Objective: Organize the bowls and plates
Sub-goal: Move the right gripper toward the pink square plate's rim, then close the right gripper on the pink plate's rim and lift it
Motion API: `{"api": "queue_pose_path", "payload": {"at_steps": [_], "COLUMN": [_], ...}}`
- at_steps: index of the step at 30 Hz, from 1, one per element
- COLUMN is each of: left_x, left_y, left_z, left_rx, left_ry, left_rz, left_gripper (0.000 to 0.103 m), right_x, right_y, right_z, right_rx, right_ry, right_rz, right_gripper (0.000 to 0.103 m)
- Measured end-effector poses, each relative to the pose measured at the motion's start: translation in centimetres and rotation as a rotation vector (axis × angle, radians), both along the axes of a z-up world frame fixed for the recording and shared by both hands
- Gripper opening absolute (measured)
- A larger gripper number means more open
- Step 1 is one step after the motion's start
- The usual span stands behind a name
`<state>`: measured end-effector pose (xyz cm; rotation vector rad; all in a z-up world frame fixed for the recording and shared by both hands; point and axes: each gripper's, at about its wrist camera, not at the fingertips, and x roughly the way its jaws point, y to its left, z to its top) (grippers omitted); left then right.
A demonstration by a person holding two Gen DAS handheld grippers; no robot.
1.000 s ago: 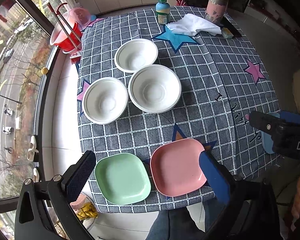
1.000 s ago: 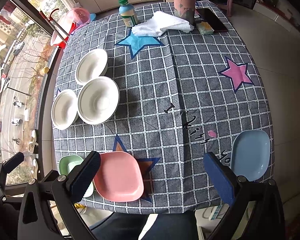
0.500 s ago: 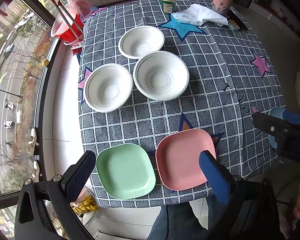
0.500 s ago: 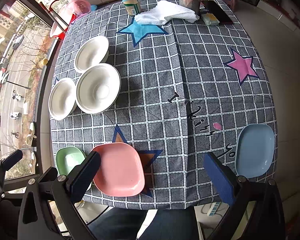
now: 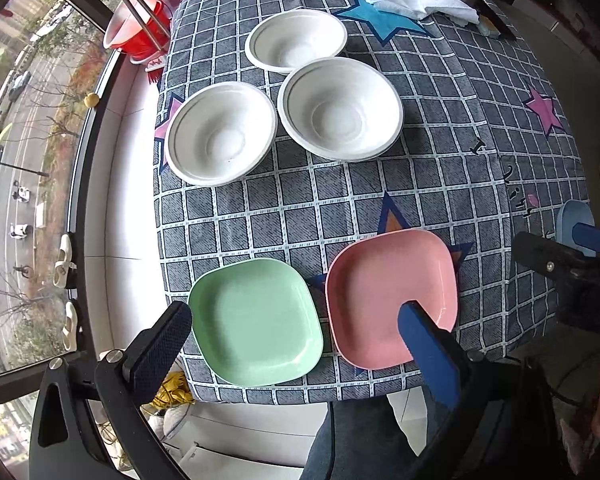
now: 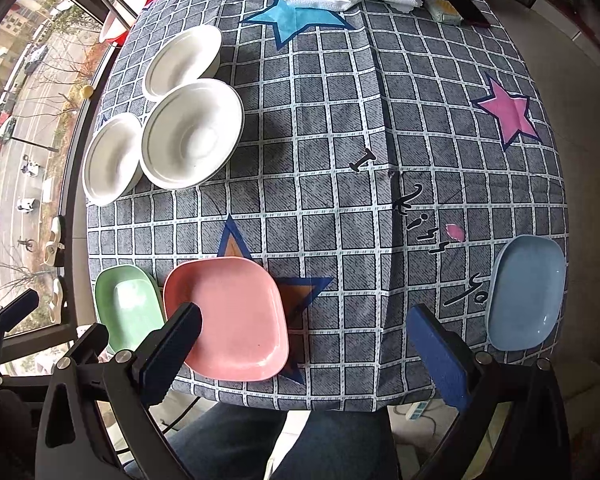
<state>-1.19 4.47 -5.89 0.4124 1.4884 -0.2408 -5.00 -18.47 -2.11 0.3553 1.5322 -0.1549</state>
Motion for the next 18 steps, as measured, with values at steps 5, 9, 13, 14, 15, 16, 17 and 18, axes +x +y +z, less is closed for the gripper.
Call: {"api": "queue_pose_path", "payload": {"at_steps": [5,9,13,14,15,16,17,18], "left_x": [-0.1,-0.3,-0.4,-0.4,-0.5,-0.5,-0.5,-0.5], "left_y": [0.5,1.0,1.4,1.5,1.5,1.5,1.5,1.4], "left_z": [-2.8,-4.9,-6.2,-6.4,-6.6,-6.8,-7.0,-7.1], "left_rx": [0.017,0.054,0.078,0.083,0.087,0.089,0.089,0.087], "left_ry": [0.032,0.047,0.057,0.06,0.062,0.064,0.067,0.071], "left_rz": [0.017,0.029,0.037,0.038,0.039,0.039,0.039,0.037], "left_gripper": [0.103,0.103,0.103,0.103,0.103,0.103,0.103,0.103], "right_x": [-0.1,-0.3,-0.3,-0.3,-0.3,-0.2,-0.2,-0.1], "right_y": [0.6,1.3,2.2,2.4,2.5,2.6,2.7,2.8], "right_z": [-2.2,-4.0,-5.2,-5.3,-5.5,-5.5,-5.6,-5.6], "right_rx": [-0.006,-0.025,-0.053,-0.061,-0.068,-0.076,-0.084,-0.091], "right_ry": [0.039,0.072,0.084,0.086,0.086,0.085,0.083,0.08], "right_rz": [0.024,0.061,0.104,0.112,0.119,0.124,0.13,0.134], "right_gripper": [0.103,0.103,0.103,0.103,0.103,0.103,0.103,0.103]}}
